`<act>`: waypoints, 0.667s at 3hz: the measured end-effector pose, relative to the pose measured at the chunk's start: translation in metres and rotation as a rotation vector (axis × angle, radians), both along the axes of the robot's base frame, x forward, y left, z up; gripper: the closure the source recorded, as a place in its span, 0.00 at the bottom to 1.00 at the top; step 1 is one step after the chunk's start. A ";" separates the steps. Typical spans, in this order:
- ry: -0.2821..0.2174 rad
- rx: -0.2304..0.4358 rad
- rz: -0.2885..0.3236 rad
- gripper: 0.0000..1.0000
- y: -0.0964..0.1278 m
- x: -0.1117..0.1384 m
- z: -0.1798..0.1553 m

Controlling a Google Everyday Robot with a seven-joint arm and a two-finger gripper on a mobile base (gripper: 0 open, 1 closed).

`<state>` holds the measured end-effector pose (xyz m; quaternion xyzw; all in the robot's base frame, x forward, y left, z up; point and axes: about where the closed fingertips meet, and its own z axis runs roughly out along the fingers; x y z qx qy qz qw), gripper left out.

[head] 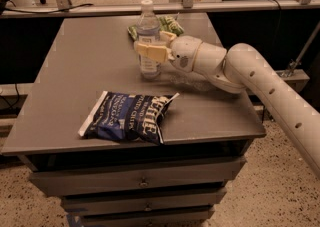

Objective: Place blue plastic bottle upright

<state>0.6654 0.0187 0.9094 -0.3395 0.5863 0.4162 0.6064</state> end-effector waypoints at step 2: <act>0.000 0.000 0.000 0.12 0.000 0.000 0.001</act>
Offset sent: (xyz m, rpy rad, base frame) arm -0.0152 -0.0323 -0.0197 -0.0284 0.0486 -0.0522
